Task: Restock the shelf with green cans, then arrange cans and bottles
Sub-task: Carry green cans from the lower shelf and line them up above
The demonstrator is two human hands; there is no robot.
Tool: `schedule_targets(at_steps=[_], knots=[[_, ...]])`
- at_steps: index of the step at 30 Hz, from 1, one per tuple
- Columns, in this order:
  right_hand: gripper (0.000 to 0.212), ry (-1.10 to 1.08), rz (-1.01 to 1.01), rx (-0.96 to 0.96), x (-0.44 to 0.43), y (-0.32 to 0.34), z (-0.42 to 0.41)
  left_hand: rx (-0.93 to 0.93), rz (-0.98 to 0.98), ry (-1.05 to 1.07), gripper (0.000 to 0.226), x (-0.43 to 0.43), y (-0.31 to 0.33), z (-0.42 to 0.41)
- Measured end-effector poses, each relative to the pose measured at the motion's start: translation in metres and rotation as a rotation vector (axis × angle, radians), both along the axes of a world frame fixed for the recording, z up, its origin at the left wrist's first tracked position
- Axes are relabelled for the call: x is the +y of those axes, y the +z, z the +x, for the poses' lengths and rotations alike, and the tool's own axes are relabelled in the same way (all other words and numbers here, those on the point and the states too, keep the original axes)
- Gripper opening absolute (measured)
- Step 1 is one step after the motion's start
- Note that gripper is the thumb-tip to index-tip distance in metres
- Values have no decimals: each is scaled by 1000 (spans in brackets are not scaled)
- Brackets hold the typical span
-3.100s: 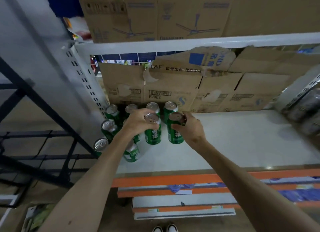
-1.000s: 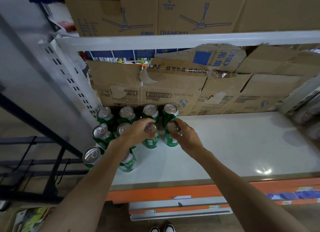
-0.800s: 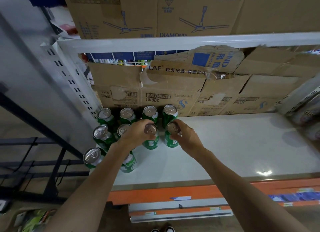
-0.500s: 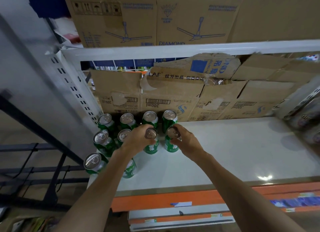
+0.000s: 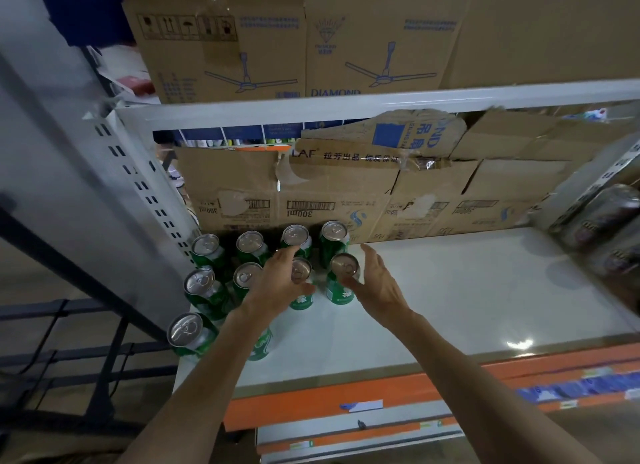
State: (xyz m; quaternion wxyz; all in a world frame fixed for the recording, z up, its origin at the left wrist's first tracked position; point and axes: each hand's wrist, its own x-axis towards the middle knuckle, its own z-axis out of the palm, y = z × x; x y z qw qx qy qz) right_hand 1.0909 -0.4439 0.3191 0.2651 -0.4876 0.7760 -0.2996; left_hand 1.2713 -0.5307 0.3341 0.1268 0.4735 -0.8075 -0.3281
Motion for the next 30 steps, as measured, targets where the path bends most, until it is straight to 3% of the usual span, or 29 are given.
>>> schedule_targets(at_steps=[6, 12, 22, 30], knots=[[52, -201, -16, 162, 39, 18, -12, -105, -192, -130, 43, 28, 36, -52], [40, -405, -65, 298, 128, 53, -80, -136, -214, -390, 47, 98, 51, -167], [23, -948, -69, 405, 429, 113, -229, 16, -353, -972, 54, 363, 97, -387], [32, -1171, 40, 401, 647, 113, -299, 27, -371, -1170, 48, 549, 93, -487]])
